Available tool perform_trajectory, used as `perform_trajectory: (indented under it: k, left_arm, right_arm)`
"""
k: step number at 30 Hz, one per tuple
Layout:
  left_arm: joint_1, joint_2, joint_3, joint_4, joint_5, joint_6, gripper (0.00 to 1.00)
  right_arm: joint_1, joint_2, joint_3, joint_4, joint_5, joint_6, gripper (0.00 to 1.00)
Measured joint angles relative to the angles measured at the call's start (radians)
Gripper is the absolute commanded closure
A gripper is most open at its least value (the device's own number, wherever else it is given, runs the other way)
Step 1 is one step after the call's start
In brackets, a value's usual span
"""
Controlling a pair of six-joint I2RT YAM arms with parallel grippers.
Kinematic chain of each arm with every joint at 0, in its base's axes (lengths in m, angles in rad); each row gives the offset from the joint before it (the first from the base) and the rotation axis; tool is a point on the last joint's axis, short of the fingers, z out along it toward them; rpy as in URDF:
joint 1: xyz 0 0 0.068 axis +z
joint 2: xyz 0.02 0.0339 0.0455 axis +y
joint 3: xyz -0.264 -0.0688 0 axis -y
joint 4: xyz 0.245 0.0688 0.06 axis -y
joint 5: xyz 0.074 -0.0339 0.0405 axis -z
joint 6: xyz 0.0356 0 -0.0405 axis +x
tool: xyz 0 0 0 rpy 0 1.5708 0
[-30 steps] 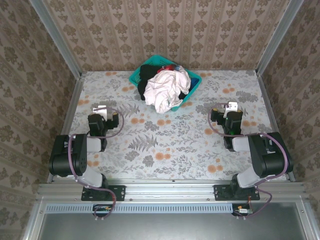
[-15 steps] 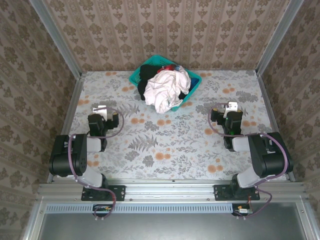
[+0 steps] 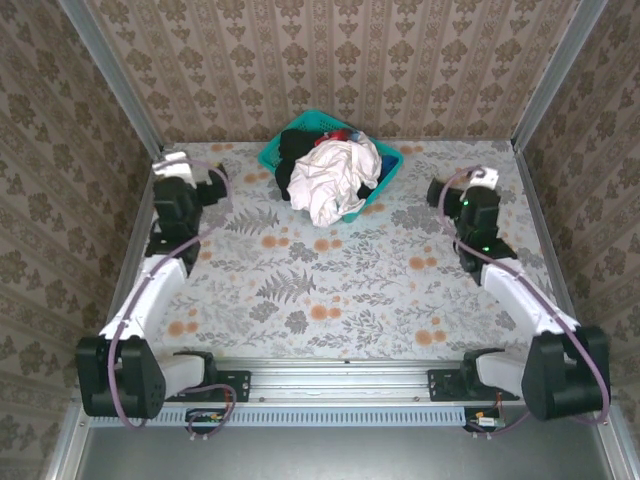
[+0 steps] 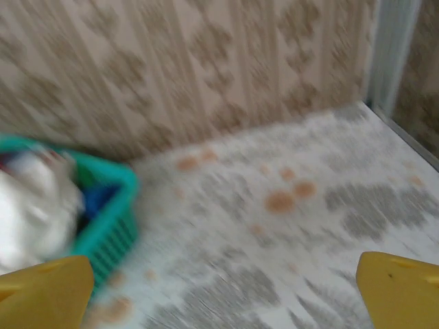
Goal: Fold and stack the t-shirts
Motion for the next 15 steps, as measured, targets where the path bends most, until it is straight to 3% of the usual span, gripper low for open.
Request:
perform_trajectory:
  k: [4,9,13,15]
  left_arm:
    - [0.043,0.257,0.241,-0.112,0.198,-0.071,0.0]
    - [0.022,0.664,0.527,-0.235,0.406,-0.113,0.01]
    - [0.017,0.941,0.869,-0.37,0.503,-0.123,0.18]
    - [0.017,1.043,1.022,-0.418,0.552,-0.124,0.21]
  right_arm:
    - [-0.001,0.017,0.026,-0.047,-0.114,0.152,0.0]
    - [0.066,0.223,0.029,-0.052,-0.251,0.312,0.0]
    - [0.12,0.375,0.098,-0.053,-0.296,0.381,0.02]
    - [0.138,0.44,0.155,-0.042,-0.313,0.416,0.05]
